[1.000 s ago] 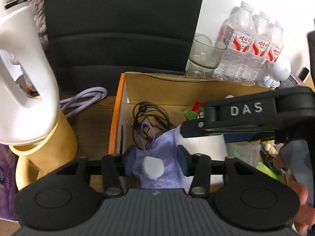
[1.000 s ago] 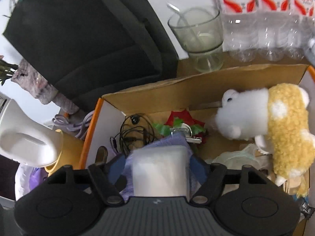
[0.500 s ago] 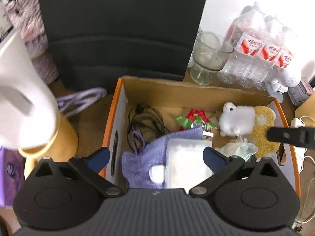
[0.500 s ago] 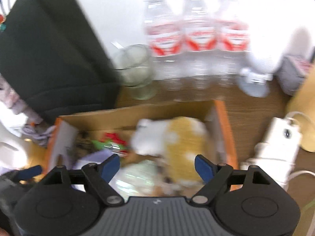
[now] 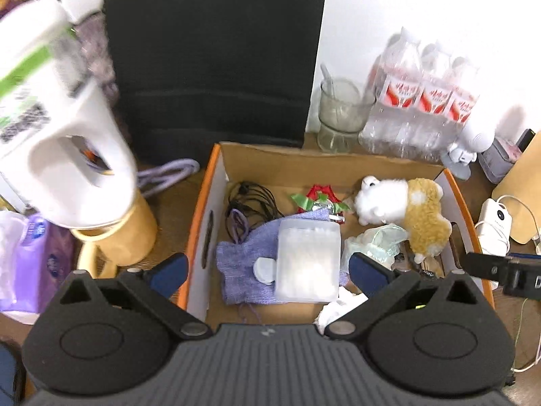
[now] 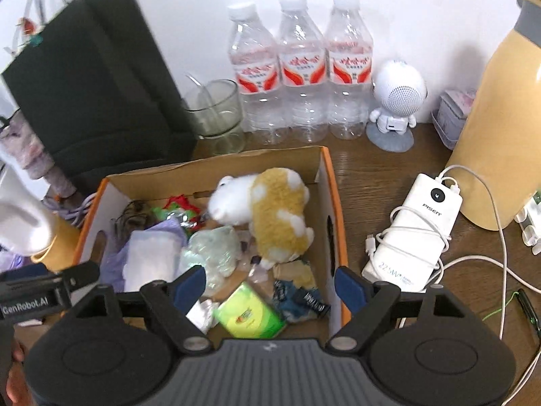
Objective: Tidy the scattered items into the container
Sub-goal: 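Lower the container and disc into the box and open both tools, then lift both tools out of the box back over the desk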
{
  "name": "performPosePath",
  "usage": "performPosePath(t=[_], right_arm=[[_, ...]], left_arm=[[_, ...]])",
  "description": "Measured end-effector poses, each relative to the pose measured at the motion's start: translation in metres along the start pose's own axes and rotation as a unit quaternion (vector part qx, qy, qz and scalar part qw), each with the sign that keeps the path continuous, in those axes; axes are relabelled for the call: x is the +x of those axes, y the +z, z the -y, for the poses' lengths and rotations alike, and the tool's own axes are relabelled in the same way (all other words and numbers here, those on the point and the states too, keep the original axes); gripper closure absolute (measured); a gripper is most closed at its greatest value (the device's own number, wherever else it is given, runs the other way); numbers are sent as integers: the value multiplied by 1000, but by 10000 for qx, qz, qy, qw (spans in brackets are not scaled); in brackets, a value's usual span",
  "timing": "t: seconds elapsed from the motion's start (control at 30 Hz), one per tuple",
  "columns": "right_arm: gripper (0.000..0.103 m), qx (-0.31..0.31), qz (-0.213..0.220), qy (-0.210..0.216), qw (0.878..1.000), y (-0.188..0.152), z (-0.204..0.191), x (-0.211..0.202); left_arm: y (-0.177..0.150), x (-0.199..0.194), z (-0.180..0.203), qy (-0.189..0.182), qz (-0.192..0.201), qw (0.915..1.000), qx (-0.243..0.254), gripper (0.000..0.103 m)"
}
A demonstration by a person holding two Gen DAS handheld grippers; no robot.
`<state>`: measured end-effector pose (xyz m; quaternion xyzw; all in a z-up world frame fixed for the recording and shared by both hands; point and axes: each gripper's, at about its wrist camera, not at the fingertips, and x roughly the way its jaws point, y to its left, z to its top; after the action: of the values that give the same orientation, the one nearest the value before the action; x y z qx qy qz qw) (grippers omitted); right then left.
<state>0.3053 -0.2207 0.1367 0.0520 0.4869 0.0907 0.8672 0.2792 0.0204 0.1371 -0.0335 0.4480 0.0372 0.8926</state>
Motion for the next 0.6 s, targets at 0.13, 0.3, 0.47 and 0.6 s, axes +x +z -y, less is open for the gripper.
performPosePath(t=[0.13, 0.3, 0.47, 0.6], right_arm=[[20, -247, 329, -82, 9991, -28, -5, -13], [20, -437, 788, -168, 9958, -66, -2, -27], [20, -509, 1172, -101, 9918, -105, 2, -33], [20, -723, 1470, -10, 9865, -139, 2, -45]], left_arm=[[-22, -19, 6, 130, 323, 9994, 34, 0], [-55, -48, 17, -73, 995, 9945, 312, 0], [-99, -61, 25, -53, 1610, 9859, 457, 0], [-139, -72, 23, 21, 1971, 9784, 620, 0]])
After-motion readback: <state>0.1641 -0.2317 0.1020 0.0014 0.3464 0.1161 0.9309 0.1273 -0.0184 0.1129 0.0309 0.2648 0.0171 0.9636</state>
